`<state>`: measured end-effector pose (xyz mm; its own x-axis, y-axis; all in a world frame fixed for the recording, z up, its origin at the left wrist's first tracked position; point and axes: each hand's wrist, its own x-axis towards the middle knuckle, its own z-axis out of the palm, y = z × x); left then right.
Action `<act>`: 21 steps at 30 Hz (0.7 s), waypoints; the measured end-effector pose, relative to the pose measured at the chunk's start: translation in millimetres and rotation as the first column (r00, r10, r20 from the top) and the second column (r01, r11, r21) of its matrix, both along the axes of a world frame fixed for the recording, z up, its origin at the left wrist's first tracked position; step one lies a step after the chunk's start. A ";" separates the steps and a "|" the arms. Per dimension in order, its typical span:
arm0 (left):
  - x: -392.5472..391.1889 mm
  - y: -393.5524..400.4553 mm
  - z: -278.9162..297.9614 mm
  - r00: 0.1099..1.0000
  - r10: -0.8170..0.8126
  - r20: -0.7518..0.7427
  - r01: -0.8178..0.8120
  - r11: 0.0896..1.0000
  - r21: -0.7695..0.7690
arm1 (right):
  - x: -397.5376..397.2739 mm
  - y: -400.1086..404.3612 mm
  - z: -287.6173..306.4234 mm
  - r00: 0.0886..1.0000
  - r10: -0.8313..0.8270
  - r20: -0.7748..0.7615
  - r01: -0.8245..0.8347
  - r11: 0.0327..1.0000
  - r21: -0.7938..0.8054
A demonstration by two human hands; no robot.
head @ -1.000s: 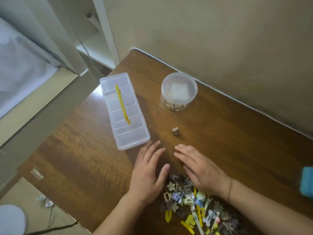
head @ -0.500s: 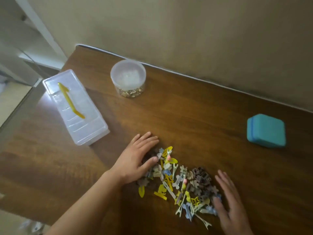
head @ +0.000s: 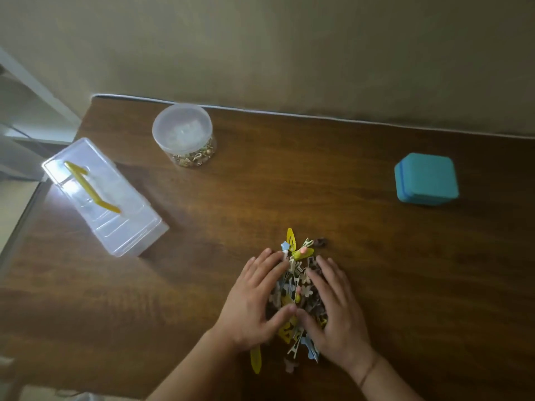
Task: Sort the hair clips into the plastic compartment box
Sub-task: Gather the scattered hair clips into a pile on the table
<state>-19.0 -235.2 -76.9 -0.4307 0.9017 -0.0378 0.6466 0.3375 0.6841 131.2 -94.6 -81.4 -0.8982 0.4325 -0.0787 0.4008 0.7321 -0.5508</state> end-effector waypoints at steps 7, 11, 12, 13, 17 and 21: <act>-3.1 6.7 5.1 0.997 0.082 0.006 -0.082 0.996 0.036 | -9.2 18.9 14.3 0.992 -0.042 -0.118 0.038 0.999 -0.035; -35.4 33.0 8.5 0.998 0.044 -0.038 -0.045 0.999 -0.010 | -50.1 58.9 22.4 0.989 0.146 -0.017 -0.146 0.988 -0.050; -40.5 38.0 8.1 0.998 0.025 -0.057 -0.027 0.999 -0.032 | -58.3 64.2 21.8 0.980 0.196 0.020 -0.195 0.980 -0.050; -43.5 41.3 7.1 0.997 0.005 -0.076 -0.009 0.999 -0.051 | -64.0 67.1 20.2 0.971 0.235 0.048 -0.232 0.971 -0.053; -42.3 38.9 2.2 0.993 -0.027 -0.112 0.019 0.997 -0.074 | -62.4 64.4 15.1 0.947 0.311 0.085 -0.308 0.950 -0.045; -31.2 26.2 -1.1 0.991 -0.048 -0.122 0.039 0.997 -0.070 | -45.2 52.1 17.1 0.936 0.335 0.106 -0.333 0.942 -0.037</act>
<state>-50.2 -209.0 -78.0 -0.3961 0.9170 -0.0477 0.7399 0.3495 0.5748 86.0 -42.4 -64.3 -0.9761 0.1067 -0.1892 0.1932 0.8246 -0.5317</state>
